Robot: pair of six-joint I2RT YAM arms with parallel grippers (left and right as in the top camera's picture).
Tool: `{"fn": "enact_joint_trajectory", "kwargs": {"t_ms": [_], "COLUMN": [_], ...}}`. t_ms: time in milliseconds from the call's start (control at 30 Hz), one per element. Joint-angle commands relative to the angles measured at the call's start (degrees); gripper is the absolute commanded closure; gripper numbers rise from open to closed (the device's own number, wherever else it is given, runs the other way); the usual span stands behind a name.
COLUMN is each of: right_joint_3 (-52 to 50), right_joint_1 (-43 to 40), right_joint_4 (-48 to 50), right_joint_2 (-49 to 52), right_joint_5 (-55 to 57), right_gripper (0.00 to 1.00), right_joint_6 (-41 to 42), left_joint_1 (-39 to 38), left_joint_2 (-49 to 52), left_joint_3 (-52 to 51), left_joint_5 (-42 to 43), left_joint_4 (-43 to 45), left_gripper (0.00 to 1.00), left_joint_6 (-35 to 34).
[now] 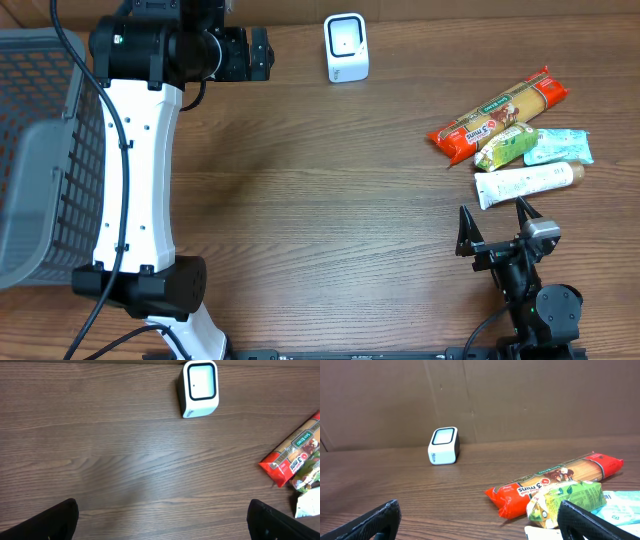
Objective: Scan the item barcode
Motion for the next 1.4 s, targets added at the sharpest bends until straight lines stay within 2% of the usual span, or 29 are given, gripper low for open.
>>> {"fn": "enact_joint_trajectory", "kwargs": {"t_ms": [0,567,700,833,933,1167,1333,1367], "right_joint_3": [-0.6,-0.6,-0.6,-0.6,-0.6,-0.6,-0.6,-0.6], "right_joint_1": [0.3,0.3,0.3,0.3,0.3,0.3,0.3,0.3], "right_joint_4": [0.2,0.2,0.2,0.2,0.2,0.2,0.2,0.2], "right_joint_2": [-0.7,-0.7,-0.7,-0.7,-0.7,-0.7,-0.7,-0.7], "right_joint_5": [0.1,0.2,0.1,0.1,0.1,0.1,0.1,0.1], "right_gripper": [0.00,0.00,0.00,0.00,0.00,0.00,0.00,0.00], "right_joint_6": [0.3,0.3,0.3,0.3,0.3,0.3,0.3,0.3], "left_joint_1": [-0.1,-0.1,-0.1,-0.1,0.0,1.6,5.1,6.4], "left_joint_2": [0.3,0.3,-3.2,-11.5,-19.6,-38.9,-51.2,-55.8], "left_joint_3": [0.3,0.3,-1.9,-15.4,-30.5,-65.4,-87.4,-94.6], "left_joint_5": [-0.2,-0.2,-3.9,-4.1,-4.1,-4.1,-4.0,-3.7], "left_joint_4": [0.1,-1.7,0.1,12.5,25.6,50.6,67.0,71.9], "left_gripper": [0.00,0.00,0.00,0.00,0.00,0.01,0.00,0.00], "left_joint_6": [0.9,0.9,2.0,2.0,2.5,10.1,11.0,11.0]}}
